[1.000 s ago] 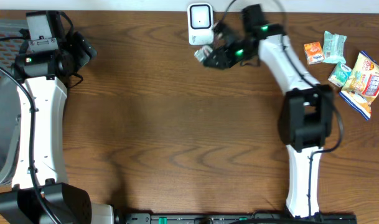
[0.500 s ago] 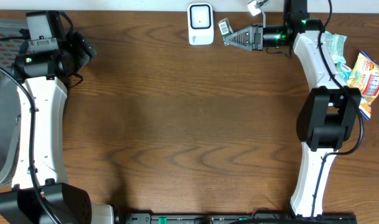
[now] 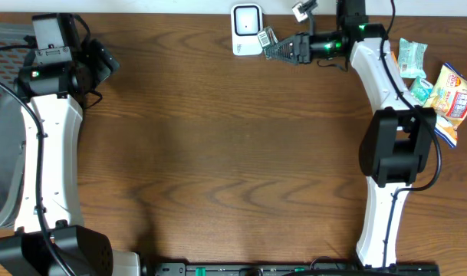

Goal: Scan the item barcode
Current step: 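Hold the Zam-Buk tin in front of the scanner, then carry the Zam-Buk tin to the right side and drop it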

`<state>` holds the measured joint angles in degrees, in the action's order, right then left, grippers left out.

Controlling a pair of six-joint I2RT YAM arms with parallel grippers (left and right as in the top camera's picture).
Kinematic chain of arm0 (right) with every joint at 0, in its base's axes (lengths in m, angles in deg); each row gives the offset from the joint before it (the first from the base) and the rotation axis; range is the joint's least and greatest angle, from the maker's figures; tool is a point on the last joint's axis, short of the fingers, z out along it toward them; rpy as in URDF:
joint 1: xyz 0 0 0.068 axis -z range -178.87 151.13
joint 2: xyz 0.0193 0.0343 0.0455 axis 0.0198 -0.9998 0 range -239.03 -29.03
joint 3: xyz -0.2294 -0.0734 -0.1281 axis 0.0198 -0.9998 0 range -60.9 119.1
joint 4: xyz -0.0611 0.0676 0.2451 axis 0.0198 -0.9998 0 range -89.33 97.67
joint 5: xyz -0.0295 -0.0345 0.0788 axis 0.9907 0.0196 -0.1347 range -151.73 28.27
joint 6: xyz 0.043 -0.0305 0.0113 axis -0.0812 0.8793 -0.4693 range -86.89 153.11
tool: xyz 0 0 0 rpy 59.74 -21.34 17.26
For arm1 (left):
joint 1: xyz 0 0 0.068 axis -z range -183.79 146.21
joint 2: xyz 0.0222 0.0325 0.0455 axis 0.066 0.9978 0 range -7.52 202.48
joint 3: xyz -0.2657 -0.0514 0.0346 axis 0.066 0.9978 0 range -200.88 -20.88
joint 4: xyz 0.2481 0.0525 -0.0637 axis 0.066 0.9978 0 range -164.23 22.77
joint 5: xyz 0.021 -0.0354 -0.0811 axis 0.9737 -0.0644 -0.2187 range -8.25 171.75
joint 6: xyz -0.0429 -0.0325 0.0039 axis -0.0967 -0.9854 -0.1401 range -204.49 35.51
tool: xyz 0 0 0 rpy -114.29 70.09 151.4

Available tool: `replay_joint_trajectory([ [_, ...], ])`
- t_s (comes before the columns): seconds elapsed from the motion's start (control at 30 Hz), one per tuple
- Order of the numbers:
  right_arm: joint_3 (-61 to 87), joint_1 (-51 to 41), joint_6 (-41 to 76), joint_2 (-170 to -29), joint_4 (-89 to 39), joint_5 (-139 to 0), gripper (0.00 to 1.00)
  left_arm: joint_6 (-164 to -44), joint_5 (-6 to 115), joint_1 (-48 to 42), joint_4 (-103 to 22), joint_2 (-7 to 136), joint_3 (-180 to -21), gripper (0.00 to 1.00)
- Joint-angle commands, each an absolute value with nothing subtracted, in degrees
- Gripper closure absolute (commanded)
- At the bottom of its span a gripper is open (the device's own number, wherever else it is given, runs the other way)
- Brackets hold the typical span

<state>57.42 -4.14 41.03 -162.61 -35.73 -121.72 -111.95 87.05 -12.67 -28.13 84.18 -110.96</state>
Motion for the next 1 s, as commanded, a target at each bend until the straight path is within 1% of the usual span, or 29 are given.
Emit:
replay_joint_trajectory([
  [0.0, 58.45, -8.49, 40.4, -160.6, -35.22, -89.72, 0.73, -112.67, 87.79, -12.67, -28.08, 84.22, -111.86, 0.02],
  [0.13, 58.45, -14.2, 41.82, -160.6, -30.37, -58.02, 0.71, -112.67, 87.79, -12.67, -28.06, 84.22, -111.86, 0.02],
  [0.2, 58.41, -16.78, 46.1, -160.62, -26.09, -46.42, 0.71, -112.67, 87.79, -12.67, -28.08, 84.22, -111.86, 0.02],
  [0.27, 58.34, -19.29, 52.66, -160.77, -19.82, -38.33, 0.7, -112.67, 87.79, -12.67, -28.06, 84.22, -111.86, 0.02],
  [0.3, 58.34, -19.92, 54.71, -160.95, -17.65, -36.8, 0.7, -112.67, 87.79, -12.67, -28.06, 84.22, -111.86, 0.02],
  [0.37, 58.34, -21.59, 62.21, -161.95, -8.38, -34.66, 0.7, -112.67, 87.79, -12.67, -28.06, 84.22, -111.86, 0.02],
  [0.53, 58.34, -22.22, 72.53, -166.04, 8.05, -35.29, 0.71, -112.67, 87.79, -12.67, -28.06, 84.22, -111.86, 0.02],
  [0.6, 58.34, -22.22, 74.86, -167.72, 11.94, -35.34, 0.72, -112.67, 87.79, -12.67, -28.06, 84.22, -111.86, 0.02],
  [0.7, 58.34, -22.29, 76.5, -169.93, 14.68, -35.84, 0.71, -112.67, 87.79, -12.67, -28.06, 84.22, -111.86, 0.02],
  [0.87, 58.34, -22.66, 76.31, -172.56, 14.92, -36.82, 0.7, -112.67, 87.79, -12.67, -28.06, 84.22, -111.86, 0.02],
  [0.97, 58.34, -23.23, 72.83, -172.64, 14.68, -36.87, 0.7, -112.67, 87.79, -12.67, -28.06, 84.22, -111.86, 0.02],
])
